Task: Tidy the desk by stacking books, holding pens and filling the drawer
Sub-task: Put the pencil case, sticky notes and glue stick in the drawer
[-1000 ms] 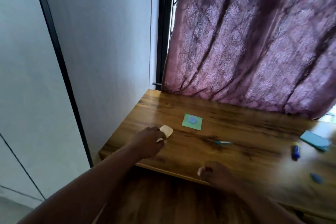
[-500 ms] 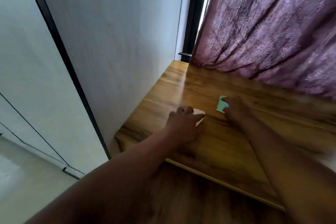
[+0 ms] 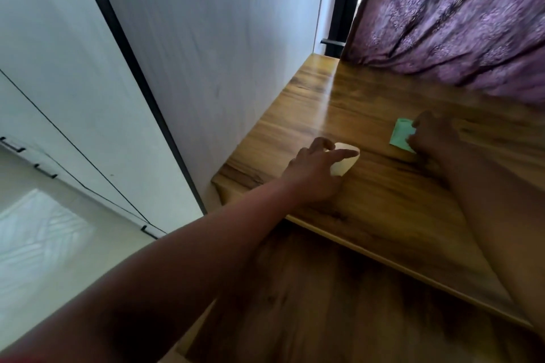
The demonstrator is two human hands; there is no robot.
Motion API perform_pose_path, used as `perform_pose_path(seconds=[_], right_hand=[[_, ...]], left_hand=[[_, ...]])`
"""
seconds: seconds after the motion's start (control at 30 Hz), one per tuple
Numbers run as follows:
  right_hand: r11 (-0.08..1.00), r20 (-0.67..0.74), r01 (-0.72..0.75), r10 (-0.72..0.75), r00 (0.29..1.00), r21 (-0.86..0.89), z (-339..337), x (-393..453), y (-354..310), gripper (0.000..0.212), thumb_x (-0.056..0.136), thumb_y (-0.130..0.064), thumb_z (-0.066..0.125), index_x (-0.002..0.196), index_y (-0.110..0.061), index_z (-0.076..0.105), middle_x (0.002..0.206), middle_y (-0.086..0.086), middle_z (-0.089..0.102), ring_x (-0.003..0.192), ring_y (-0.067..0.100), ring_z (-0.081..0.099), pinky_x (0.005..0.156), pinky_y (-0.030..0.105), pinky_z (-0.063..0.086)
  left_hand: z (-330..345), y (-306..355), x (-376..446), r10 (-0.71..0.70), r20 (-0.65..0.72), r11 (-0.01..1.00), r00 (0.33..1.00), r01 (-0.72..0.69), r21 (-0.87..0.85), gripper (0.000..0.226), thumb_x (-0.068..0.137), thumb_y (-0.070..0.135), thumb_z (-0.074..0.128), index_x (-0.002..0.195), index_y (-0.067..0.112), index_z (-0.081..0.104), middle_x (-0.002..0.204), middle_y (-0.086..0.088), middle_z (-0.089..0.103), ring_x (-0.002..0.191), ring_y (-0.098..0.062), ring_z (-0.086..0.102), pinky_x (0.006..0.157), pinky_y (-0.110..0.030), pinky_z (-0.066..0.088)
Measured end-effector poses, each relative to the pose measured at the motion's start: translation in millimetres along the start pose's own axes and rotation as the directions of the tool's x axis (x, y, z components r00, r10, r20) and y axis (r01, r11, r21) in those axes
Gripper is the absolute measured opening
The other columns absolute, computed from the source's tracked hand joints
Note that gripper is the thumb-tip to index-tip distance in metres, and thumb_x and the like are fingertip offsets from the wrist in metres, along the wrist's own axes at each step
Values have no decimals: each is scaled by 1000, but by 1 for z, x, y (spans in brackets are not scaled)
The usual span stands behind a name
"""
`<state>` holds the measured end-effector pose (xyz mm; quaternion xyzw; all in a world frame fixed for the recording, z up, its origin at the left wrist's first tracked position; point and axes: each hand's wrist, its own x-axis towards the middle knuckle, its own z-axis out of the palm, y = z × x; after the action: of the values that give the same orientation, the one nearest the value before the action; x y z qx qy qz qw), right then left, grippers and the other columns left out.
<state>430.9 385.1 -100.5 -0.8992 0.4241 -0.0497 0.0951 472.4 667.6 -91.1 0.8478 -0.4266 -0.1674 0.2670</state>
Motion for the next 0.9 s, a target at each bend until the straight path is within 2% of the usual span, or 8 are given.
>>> perform_pose_path(seconds=[0.1, 0.2, 0.27, 0.33, 0.43, 0.53, 0.73, 0.9], right_hand=[[971, -69, 113, -100, 993, 212, -14, -33, -6, 43, 69, -16, 78, 106, -13, 56, 121, 23, 53, 103, 35, 54, 81, 35, 43], [853, -85, 185, -164, 983, 488, -36, -111, -27, 41, 67, -16, 80, 98, -18, 52, 101, 9, 58, 88, 24, 56, 75, 33, 44], [738, 108, 89, -214, 971, 669, -42, -179, -34, 42, 69, -18, 81, 98, -20, 51, 93, -2, 57, 79, 15, 56, 63, 28, 46], [649, 333, -47, -326, 885, 759, -34, -245, -32, 46, 67, -19, 83, 103, -27, 55, 98, -5, 59, 82, 10, 58, 61, 24, 48], [685, 515, -112, -420, 747, 720, 6, -307, -30, 49, 63, -29, 83, 104, -39, 59, 107, -11, 62, 95, 6, 61, 76, 24, 53], [727, 581, -175, -354, 733, 664, 49, -342, -32, 37, 65, -31, 82, 95, -38, 62, 103, -12, 66, 95, 3, 62, 81, 24, 52], [732, 461, 84, -509, 727, 676, 87, -375, -41, 22, 72, -40, 65, 88, -53, 60, 93, -24, 68, 91, -6, 61, 78, 14, 48], [719, 400, 444, -678, 617, 534, 109, -374, -46, 44, 83, -48, 53, 119, -23, 58, 117, 1, 64, 106, 17, 59, 88, 27, 46]], left_hand=[[-12, 4, -39, -27, 0, 996, 1000, 27, -82, 59, 87, 28, 59, 137, 50, 37, 144, 2, 28, 129, -26, 35, 106, -45, 38], [-22, -1, -87, -53, 87, 993, 995, 61, -101, 62, 89, 31, 57, 137, 58, 27, 147, 9, 20, 135, -25, 28, 109, -50, 35], [-21, -9, -117, -95, 187, 990, 978, 113, -87, 65, 91, 34, 55, 136, 64, 19, 149, 16, 13, 138, -26, 19, 110, -53, 32], [-15, -17, -143, -159, 278, 976, 947, 194, -101, 67, 91, 37, 54, 131, 71, 13, 150, 22, 8, 141, -28, 13, 109, -59, 29], [-1, -26, -167, -198, 340, 963, 920, 247, -110, 69, 90, 39, 54, 127, 76, 9, 149, 26, 6, 143, -28, 6, 111, -61, 24], [12, -27, -180, -133, 364, 990, 922, 109, 86, 69, 90, 46, 51, 133, 70, 2, 151, 23, 0, 143, -28, 5, 112, -54, 25], [42, -34, -185, -132, 266, 858, 955, -24, 513, 67, 89, 47, 49, 145, 46, 12, 153, -3, 8, 128, -33, 29, 100, -43, 38], [58, -38, -189, -251, 354, 736, 901, -60, 674, 87, 90, 56, 48, 151, 27, -8, 155, -15, 2, 130, -37, 29, 106, -43, 32]])
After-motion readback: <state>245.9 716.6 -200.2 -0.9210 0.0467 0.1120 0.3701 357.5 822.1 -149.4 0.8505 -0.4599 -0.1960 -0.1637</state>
